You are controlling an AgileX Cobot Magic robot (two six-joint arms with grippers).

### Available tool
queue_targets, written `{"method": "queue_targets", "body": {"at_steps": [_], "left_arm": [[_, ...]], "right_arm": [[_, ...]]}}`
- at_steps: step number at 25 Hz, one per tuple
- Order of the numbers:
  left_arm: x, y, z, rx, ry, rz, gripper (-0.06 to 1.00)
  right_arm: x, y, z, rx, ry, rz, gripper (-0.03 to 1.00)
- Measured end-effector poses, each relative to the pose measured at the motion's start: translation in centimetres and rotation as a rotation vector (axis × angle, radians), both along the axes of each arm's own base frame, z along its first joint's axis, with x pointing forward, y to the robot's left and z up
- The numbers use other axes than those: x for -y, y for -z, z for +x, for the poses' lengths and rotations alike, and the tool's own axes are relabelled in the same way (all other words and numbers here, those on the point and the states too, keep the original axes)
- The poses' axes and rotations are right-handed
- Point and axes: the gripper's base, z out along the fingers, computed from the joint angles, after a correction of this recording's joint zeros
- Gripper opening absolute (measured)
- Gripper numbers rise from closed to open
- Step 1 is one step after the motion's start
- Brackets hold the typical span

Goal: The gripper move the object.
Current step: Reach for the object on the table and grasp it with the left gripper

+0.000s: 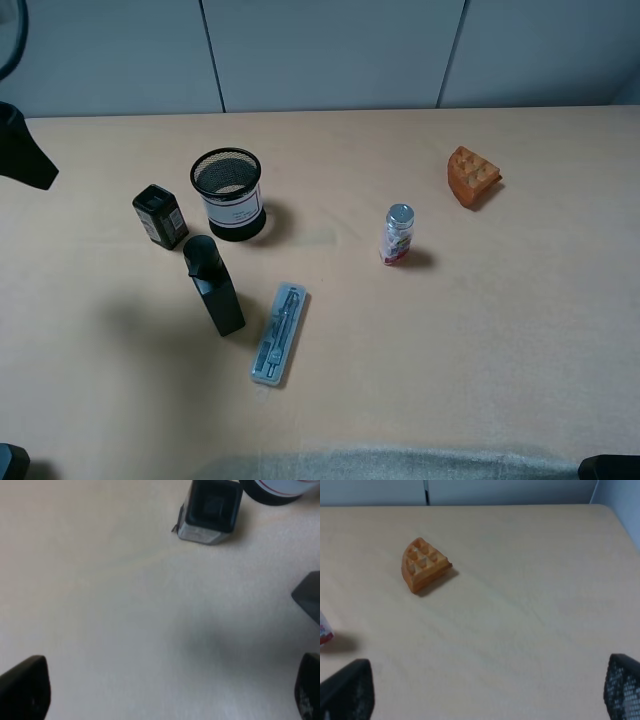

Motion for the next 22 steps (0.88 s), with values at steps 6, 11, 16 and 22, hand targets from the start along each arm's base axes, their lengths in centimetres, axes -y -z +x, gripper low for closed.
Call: {"method": "queue_targets", "body": {"at_steps": [6,11,16,22], "left_arm": [[1.1,2.0,2.3,-0.005,0.039,0.007,0.97],[2.1,3.9,3.9,-0.018,0.074,0.015,0.97],[3.1,5.9,5.3,-0.027,0.1,0.021,0.97],[3.9,8.3,6.6,-0.057,0.115,0.031,0.97]], "right_arm": [[0.0,0.0,0.0,0.0,0.0,0.0,0.69],[0.0,0.0,0.0,0.0,0.0,0.0,0.69],[0.0,0.0,0.0,0.0,0.0,0.0,0.69],[0.0,0.0,0.0,0.0,0.0,0.0,0.69]]}}
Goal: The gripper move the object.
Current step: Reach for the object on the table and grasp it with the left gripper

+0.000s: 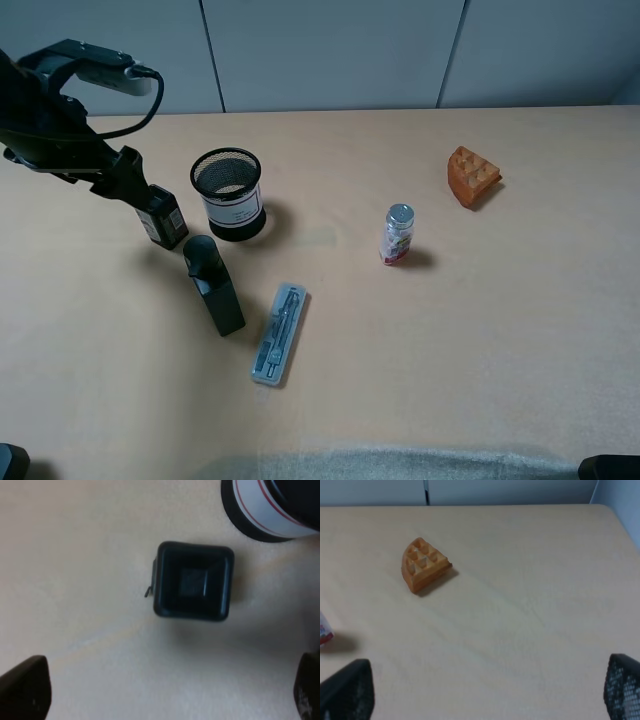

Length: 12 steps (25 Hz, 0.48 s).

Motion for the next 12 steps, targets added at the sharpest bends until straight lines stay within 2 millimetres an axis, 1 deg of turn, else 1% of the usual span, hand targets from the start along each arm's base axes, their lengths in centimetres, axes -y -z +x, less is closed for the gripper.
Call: {"method": "queue_targets", "body": {"at_steps": [6,12], "left_arm": [[0.2,2.0,1.1,-0.006,-0.003,0.006,0.97],[0.5,3.1,1.9,0.017,-0.004,-0.015,0.97]], "right_arm": [[0.0,0.0,0.0,0.0,0.0,0.0,0.69],[0.0,0.0,0.0,0.0,0.0,0.0,0.69]]}}
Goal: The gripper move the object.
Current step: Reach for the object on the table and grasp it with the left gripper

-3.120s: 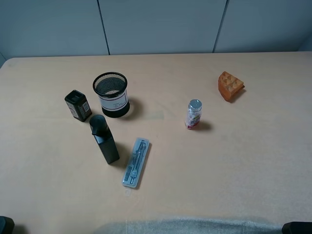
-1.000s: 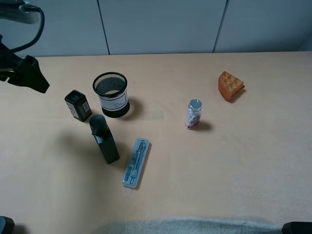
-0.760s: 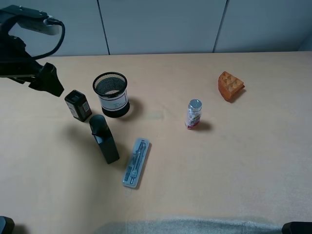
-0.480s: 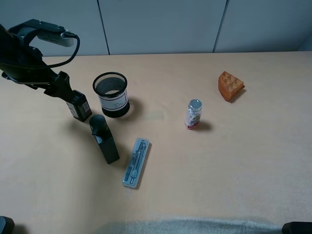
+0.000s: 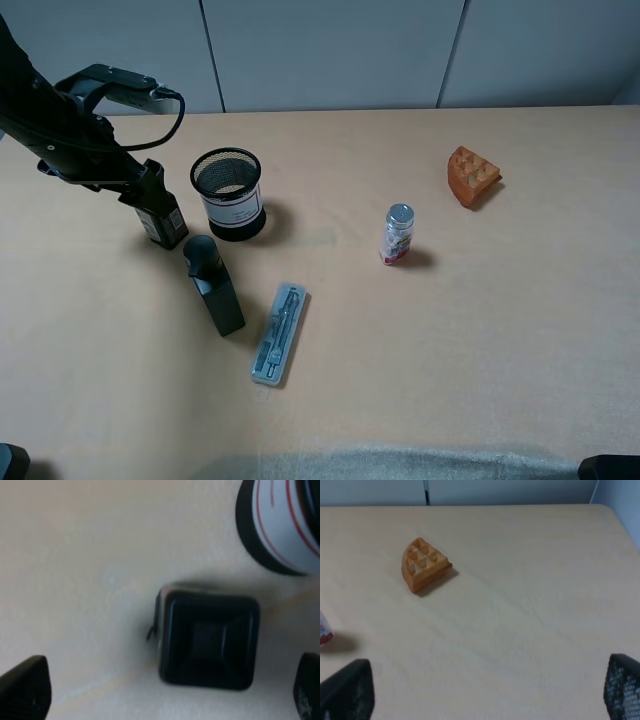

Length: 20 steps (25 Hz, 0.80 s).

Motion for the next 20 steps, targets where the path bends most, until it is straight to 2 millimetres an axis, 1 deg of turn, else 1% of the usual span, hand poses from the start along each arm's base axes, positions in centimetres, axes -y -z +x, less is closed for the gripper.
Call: {"method": "queue_targets", "body": {"at_steps": [8,20], "left_arm": [[0.5,1.8,0.5,-0.025,0.02,-0.034,0.97],[1.0,4.5,0.9,-0.07,0.045,-0.016,0.96]], "right_arm": [[0.0,0.0,0.0,0.0,0.0,0.0,0.69],[0.0,0.0,0.0,0.0,0.0,0.0,0.69]]}}
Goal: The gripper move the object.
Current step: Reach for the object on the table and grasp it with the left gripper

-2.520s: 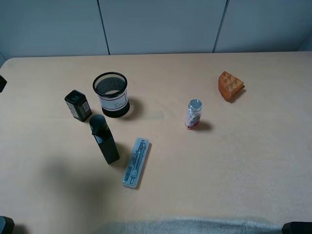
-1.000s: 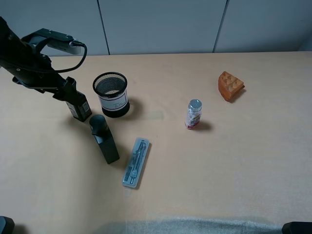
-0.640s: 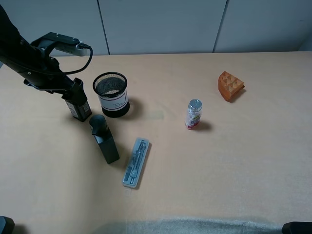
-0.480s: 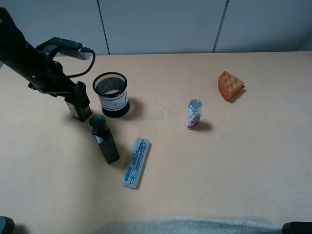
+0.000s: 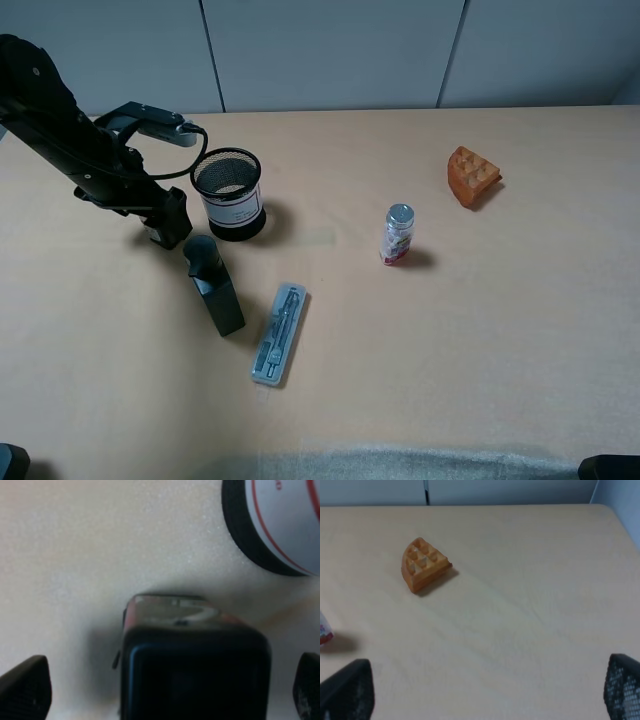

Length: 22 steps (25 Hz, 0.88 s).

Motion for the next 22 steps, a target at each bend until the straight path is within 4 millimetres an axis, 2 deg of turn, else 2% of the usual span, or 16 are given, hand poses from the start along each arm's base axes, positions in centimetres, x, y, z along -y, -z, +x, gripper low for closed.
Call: {"method": "queue_targets", "body": {"at_steps": [9,17,22], "left_arm": [[1.1,1.3,0.1,0.009,0.042,0.014,0.88],[1.3,1.5,0.1,0.006,0.046,0.015,0.69],[1.3,1.5,0.1,0.012,0.044,0.015,0.5]], "right_arm": [[0.0,0.0,0.0,0.0,0.0,0.0,0.69],[0.0,0.0,0.0,0.0,0.0,0.0,0.69],[0.0,0.0,0.0,0.0,0.0,0.0,0.69]]}}
